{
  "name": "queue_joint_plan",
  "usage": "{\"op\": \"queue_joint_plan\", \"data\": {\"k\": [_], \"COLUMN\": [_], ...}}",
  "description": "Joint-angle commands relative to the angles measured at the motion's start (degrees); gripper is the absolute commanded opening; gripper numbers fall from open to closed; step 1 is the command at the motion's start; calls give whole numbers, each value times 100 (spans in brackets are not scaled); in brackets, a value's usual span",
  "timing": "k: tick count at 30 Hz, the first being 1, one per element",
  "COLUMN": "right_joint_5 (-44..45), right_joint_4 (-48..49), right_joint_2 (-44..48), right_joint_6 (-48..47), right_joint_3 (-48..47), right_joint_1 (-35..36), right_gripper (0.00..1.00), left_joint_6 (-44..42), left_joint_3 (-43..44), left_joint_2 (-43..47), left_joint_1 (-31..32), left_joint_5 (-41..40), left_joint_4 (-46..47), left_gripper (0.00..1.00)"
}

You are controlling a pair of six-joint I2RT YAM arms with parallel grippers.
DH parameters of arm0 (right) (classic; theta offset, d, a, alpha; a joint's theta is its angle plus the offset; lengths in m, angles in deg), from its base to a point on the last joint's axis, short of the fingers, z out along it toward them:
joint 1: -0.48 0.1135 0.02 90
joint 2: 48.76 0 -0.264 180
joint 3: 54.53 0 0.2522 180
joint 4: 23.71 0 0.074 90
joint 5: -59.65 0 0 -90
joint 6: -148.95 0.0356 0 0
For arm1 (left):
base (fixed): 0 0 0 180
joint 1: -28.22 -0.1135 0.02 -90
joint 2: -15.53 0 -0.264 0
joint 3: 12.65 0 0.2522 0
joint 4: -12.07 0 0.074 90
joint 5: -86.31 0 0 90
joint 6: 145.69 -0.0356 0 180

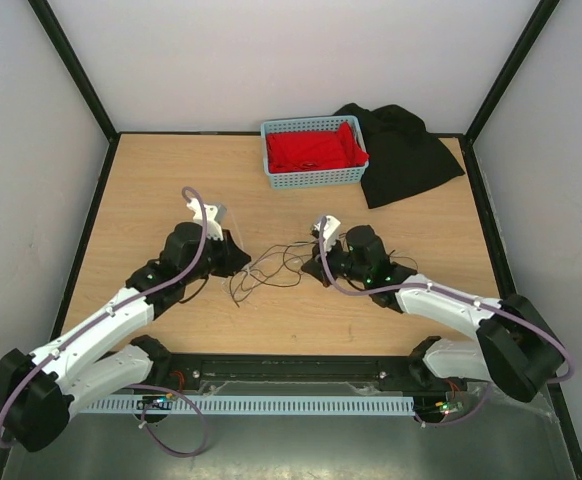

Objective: Zip-tie the wires
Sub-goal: Adjust the cable at the center of the board.

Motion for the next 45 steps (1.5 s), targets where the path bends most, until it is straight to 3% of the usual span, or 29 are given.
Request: {"op": "queue_joint_plan", "data": {"k": [1,10,18,19,27,29,34,45], "right_joint_5": [-9,155,-1092,-1114,-793,-633,-277,-196], "right_joint_4": [-287,-443,-241,-284,-536,-537,-482,-306], "right_joint_2": [263,483,79,20,438,608,398,-1554], "right_joint_6": [73,187,44,33,63,108,150,41], "right_joint_3": [40,253,335,314,-1,-134,-543,-1960], "right_joint_1": [-146,-391,-359,-337,-305,-309,-312,-331], "right_gripper": [0,0,0,2,58,65,67,66], "left_joint_6": [-69,-130,-354,-390,-653,-664,-668,-632], "left_joint_3": [177,225,345,375,501,456,342,60], "left_joint_2": [121,266,266,267,242,245,296,426], "left_joint_1": [-55,-111,-158,-170,-202,-216,-236,-348], "left_joint_5": [-133,-223,-265,-281,-245,-246,-183,17], "left_joint_4": [-127,-258,-315,-328,-456,-461,-456,-459], "left_gripper": [0,0,0,0,0,0,0,0]}}
